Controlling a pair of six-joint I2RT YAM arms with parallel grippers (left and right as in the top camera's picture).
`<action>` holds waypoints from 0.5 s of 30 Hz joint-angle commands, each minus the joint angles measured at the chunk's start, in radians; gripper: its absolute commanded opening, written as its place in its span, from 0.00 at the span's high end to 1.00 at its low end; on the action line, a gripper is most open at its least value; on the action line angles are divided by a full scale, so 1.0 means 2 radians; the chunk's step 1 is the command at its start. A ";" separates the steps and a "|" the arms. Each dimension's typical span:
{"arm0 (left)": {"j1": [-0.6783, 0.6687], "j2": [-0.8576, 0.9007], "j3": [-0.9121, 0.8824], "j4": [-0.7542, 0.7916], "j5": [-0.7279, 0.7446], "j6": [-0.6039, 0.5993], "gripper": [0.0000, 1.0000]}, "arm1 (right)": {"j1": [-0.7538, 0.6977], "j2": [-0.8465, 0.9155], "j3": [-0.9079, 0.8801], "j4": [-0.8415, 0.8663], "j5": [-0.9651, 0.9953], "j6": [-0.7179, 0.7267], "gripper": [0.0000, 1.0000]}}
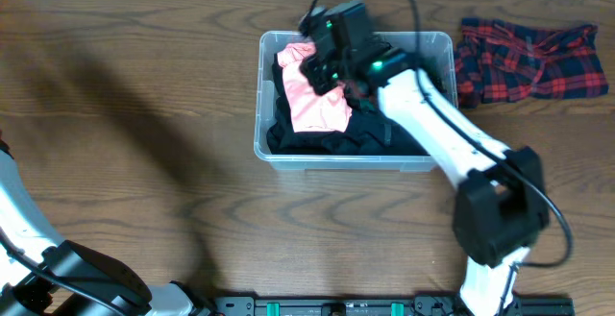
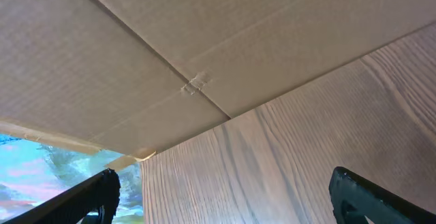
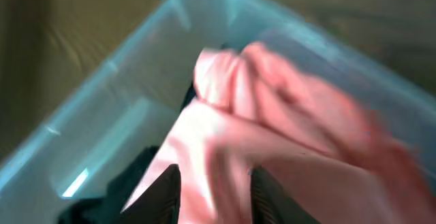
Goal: Pack container
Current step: 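Withdraw the right gripper toward the plaid shirt at top right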
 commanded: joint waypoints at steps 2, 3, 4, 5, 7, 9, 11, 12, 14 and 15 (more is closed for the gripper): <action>0.002 -0.006 -0.006 0.000 -0.007 -0.003 0.02 | 0.007 0.071 0.004 -0.032 -0.001 -0.056 0.71; 0.002 -0.006 -0.006 0.000 -0.007 -0.003 0.02 | 0.007 0.083 0.004 -0.045 -0.001 -0.056 0.71; 0.002 -0.006 -0.006 0.000 -0.007 -0.003 0.02 | 0.005 0.096 0.004 -0.062 -0.001 -0.056 0.71; 0.002 -0.006 -0.006 0.000 -0.007 -0.003 0.02 | 0.004 0.106 0.004 -0.076 -0.001 -0.056 0.71; 0.002 -0.006 -0.006 0.000 -0.008 -0.003 0.02 | -0.001 0.121 0.004 -0.097 -0.001 -0.056 0.69; 0.002 -0.006 -0.006 0.000 -0.007 -0.003 0.02 | -0.007 0.123 0.004 -0.098 -0.001 -0.056 0.68; 0.002 -0.006 -0.006 0.000 -0.008 -0.003 0.02 | -0.014 0.115 0.008 -0.088 -0.001 -0.062 0.67; 0.002 -0.006 -0.006 0.000 -0.007 -0.003 0.02 | -0.019 0.108 0.013 -0.080 -0.001 -0.061 0.67; 0.002 -0.006 -0.006 0.000 -0.008 -0.003 0.02 | -0.027 0.093 0.029 -0.064 -0.001 -0.061 0.66; 0.002 -0.006 -0.006 0.000 -0.007 -0.003 0.02 | -0.032 0.084 0.042 -0.057 -0.001 -0.061 0.65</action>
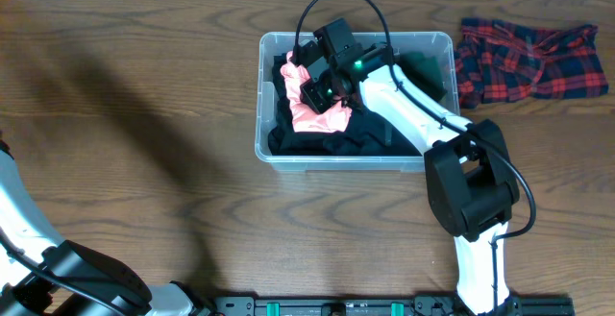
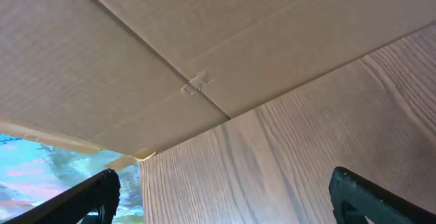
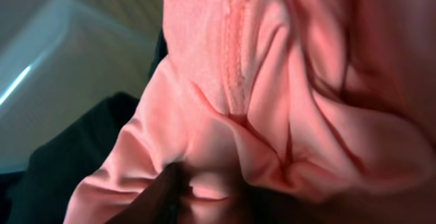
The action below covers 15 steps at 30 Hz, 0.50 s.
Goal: Pack container
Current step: 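Withdraw the right gripper toward the plaid shirt at top right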
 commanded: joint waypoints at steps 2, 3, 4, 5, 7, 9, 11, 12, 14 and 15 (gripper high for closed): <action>0.002 -0.006 -0.006 0.000 -0.007 -0.003 0.02 | -0.031 -0.013 0.038 0.014 0.030 -0.011 0.61; 0.002 -0.006 -0.006 0.000 -0.007 -0.003 0.02 | -0.036 -0.021 0.052 0.017 0.030 -0.011 0.60; 0.002 -0.006 -0.006 0.000 -0.007 -0.003 0.02 | -0.042 -0.029 0.068 0.019 0.030 -0.011 0.59; 0.002 -0.006 -0.006 0.000 -0.007 -0.003 0.02 | -0.050 -0.038 0.086 0.020 0.030 -0.011 0.59; 0.002 -0.006 -0.006 0.000 -0.007 -0.003 0.02 | -0.066 -0.050 0.117 0.019 0.031 -0.009 0.58; 0.002 -0.006 -0.006 0.000 -0.007 -0.003 0.02 | -0.086 -0.060 0.144 0.012 0.035 -0.007 0.57; 0.002 -0.006 -0.006 0.000 -0.007 -0.003 0.02 | -0.109 -0.067 0.163 0.000 0.052 0.003 0.49; 0.002 -0.006 -0.006 0.000 -0.007 -0.003 0.02 | -0.119 -0.069 0.169 -0.007 0.062 0.006 0.44; 0.002 -0.006 -0.006 0.000 -0.008 -0.003 0.02 | -0.146 -0.075 0.176 -0.028 0.084 0.006 0.38; 0.002 -0.006 -0.006 0.000 -0.008 -0.003 0.02 | -0.158 -0.076 0.176 -0.037 0.093 0.006 0.36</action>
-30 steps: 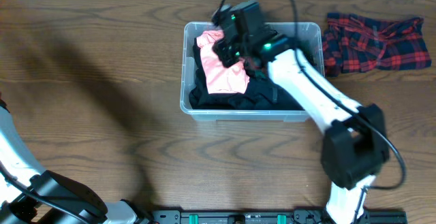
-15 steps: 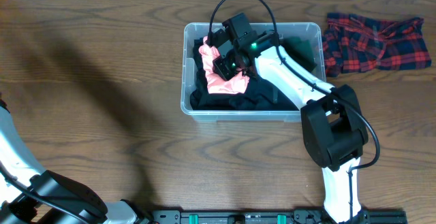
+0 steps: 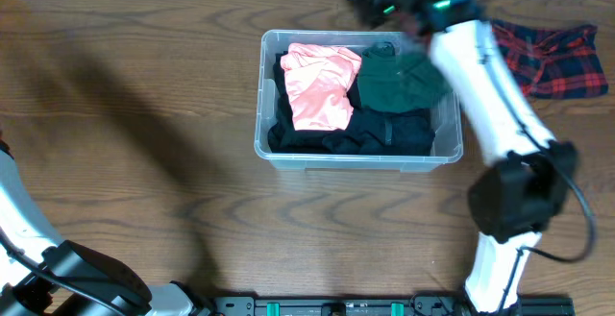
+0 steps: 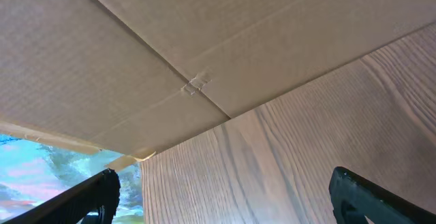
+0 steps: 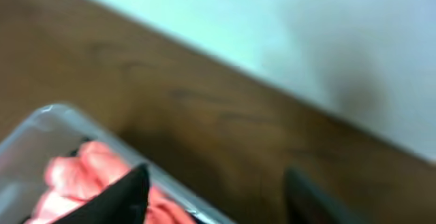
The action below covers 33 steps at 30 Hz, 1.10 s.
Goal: Pack container
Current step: 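Withdraw the right gripper toward the plaid shirt at top right, then lower the right gripper and grasp the red plaid shirt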
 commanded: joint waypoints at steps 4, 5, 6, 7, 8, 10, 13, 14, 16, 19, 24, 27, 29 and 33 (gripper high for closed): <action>0.002 -0.006 -0.006 0.000 -0.008 -0.003 0.02 | -0.082 -0.009 0.008 -0.058 0.064 0.036 0.26; 0.002 -0.006 -0.006 0.000 -0.008 -0.003 0.02 | -0.096 -0.006 0.008 -0.069 0.065 0.049 0.12; 0.002 -0.006 -0.006 0.000 -0.007 -0.003 0.02 | -0.108 -0.003 0.007 -0.077 0.067 0.061 0.01; 0.002 -0.006 -0.006 0.000 -0.008 -0.003 0.02 | -0.120 0.001 0.007 -0.085 0.071 0.077 0.01; 0.002 -0.006 -0.006 0.000 -0.007 -0.003 0.02 | -0.130 0.004 0.006 -0.090 0.072 0.089 0.01; 0.002 -0.006 -0.006 0.000 -0.007 -0.003 0.02 | -0.148 0.010 -0.002 -0.090 0.072 0.104 0.01; 0.002 -0.006 -0.006 0.000 -0.007 -0.003 0.02 | -0.176 0.014 -0.019 -0.083 0.088 0.111 0.01; 0.002 -0.006 -0.006 0.000 -0.007 -0.003 0.02 | -0.183 0.014 -0.023 -0.081 0.096 0.117 0.01; 0.002 -0.006 -0.006 0.000 -0.007 -0.003 0.02 | -0.200 0.014 -0.029 -0.080 0.114 0.135 0.01; 0.002 -0.006 -0.006 0.000 -0.007 -0.003 0.02 | -0.226 0.014 -0.037 -0.095 0.158 0.210 0.01; 0.002 -0.006 -0.006 0.000 -0.008 -0.003 0.02 | -0.282 0.014 -0.068 -0.150 0.195 0.343 0.01; 0.002 -0.006 -0.006 0.000 -0.007 -0.003 0.02 | -0.311 0.014 -0.093 -0.152 0.187 0.363 0.01; 0.002 -0.006 -0.006 0.000 -0.008 -0.003 0.02 | -0.329 0.014 -0.109 -0.146 0.175 0.368 0.01; 0.002 -0.006 -0.006 0.000 -0.008 -0.003 0.02 | -0.356 0.014 -0.136 -0.115 0.126 0.369 0.01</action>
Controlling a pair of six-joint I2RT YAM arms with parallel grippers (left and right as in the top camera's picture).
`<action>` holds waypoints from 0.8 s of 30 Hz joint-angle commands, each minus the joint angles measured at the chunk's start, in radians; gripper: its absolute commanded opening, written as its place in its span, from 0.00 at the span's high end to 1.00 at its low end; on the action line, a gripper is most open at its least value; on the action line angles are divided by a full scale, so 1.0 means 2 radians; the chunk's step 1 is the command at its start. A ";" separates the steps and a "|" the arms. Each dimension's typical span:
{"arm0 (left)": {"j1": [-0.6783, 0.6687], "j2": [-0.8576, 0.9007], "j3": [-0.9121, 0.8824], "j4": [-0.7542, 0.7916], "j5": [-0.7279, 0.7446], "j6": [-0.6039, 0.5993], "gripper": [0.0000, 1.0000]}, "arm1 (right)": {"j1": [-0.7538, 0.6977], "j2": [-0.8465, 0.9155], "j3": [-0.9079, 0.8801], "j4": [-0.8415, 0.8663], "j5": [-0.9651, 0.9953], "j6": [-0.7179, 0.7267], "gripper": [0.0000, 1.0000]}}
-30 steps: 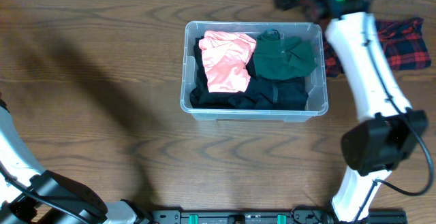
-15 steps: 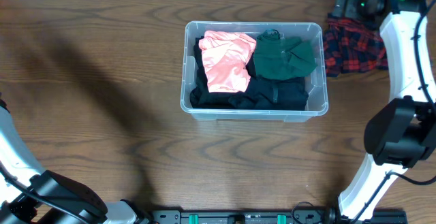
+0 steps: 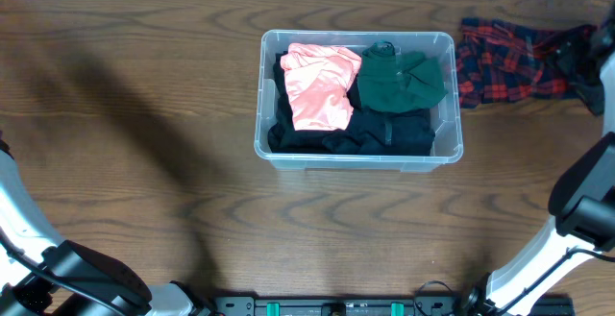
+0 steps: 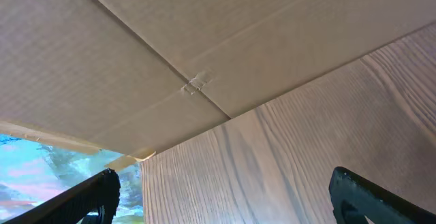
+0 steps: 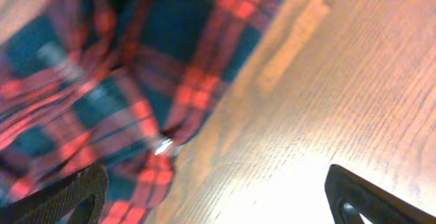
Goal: Pack container
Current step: 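Lower the right gripper and grasp the red plaid shirt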
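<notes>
A clear plastic container (image 3: 357, 156) stands mid-table. It holds a pink garment (image 3: 317, 87), a green garment (image 3: 402, 78) and black clothes (image 3: 384, 133). A red and blue plaid shirt (image 3: 514, 61) lies on the table to its right. My right gripper (image 5: 218, 200) hangs open just above the plaid shirt (image 5: 102, 81), over that shirt's right end, with nothing between its fingers. The right arm (image 3: 594, 66) shows at the overhead view's right edge. My left gripper (image 4: 225, 200) is open and empty over bare wood, far from the container.
The wooden table (image 3: 144, 114) stretches left of the container. A cardboard sheet (image 4: 170, 54) stands close in front of the left wrist camera. The left arm (image 3: 19, 220) sits at the table's left front corner.
My right gripper has gone from behind the container's back edge to the far right, over the plaid shirt. The left arm and the clothes in the container are unchanged.
My right gripper was at the pink garment in the container's left half, then pressed down into it. Afterwards it was up behind the container, with the pink garment left lying inside. Now it is open over the plaid shirt. The left arm stayed still.
</notes>
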 commanded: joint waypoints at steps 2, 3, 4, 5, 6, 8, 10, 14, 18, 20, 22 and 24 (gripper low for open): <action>0.002 -0.006 -0.006 0.000 -0.007 -0.003 0.02 | -0.019 0.001 -0.032 0.035 -0.049 0.035 0.01; 0.002 -0.006 -0.006 0.000 -0.007 -0.003 0.02 | -0.022 0.001 -0.040 0.046 -0.053 0.042 0.01; 0.002 -0.006 -0.006 0.000 -0.008 -0.003 0.02 | -0.024 0.001 -0.051 0.057 -0.056 0.055 0.01; 0.002 -0.006 -0.006 0.000 -0.007 -0.003 0.02 | -0.025 0.001 -0.059 0.067 -0.060 0.068 0.01; 0.002 -0.006 -0.006 0.000 -0.008 -0.003 0.02 | -0.026 0.001 -0.071 0.083 -0.068 0.081 0.01; 0.002 -0.006 -0.006 0.000 -0.007 -0.003 0.02 | -0.027 0.001 -0.092 0.120 -0.090 0.096 0.01; 0.002 -0.006 -0.006 0.000 -0.007 -0.003 0.02 | -0.027 0.002 -0.115 0.172 -0.118 0.105 0.01; 0.002 -0.006 -0.006 0.000 -0.008 -0.003 0.02 | -0.027 0.002 -0.155 0.257 -0.145 0.145 0.01; 0.002 -0.006 -0.006 0.000 -0.007 -0.003 0.02 | -0.027 0.003 -0.179 0.292 -0.138 0.179 0.01; 0.002 -0.006 -0.006 0.000 -0.008 -0.003 0.02 | -0.028 0.003 -0.188 0.301 -0.136 0.193 0.01; 0.002 -0.006 -0.006 0.000 -0.007 -0.003 0.02 | -0.028 0.003 -0.194 0.302 -0.134 0.205 0.01; 0.002 -0.006 -0.006 0.000 -0.007 -0.003 0.02 | -0.028 0.006 -0.195 0.302 -0.133 0.209 0.01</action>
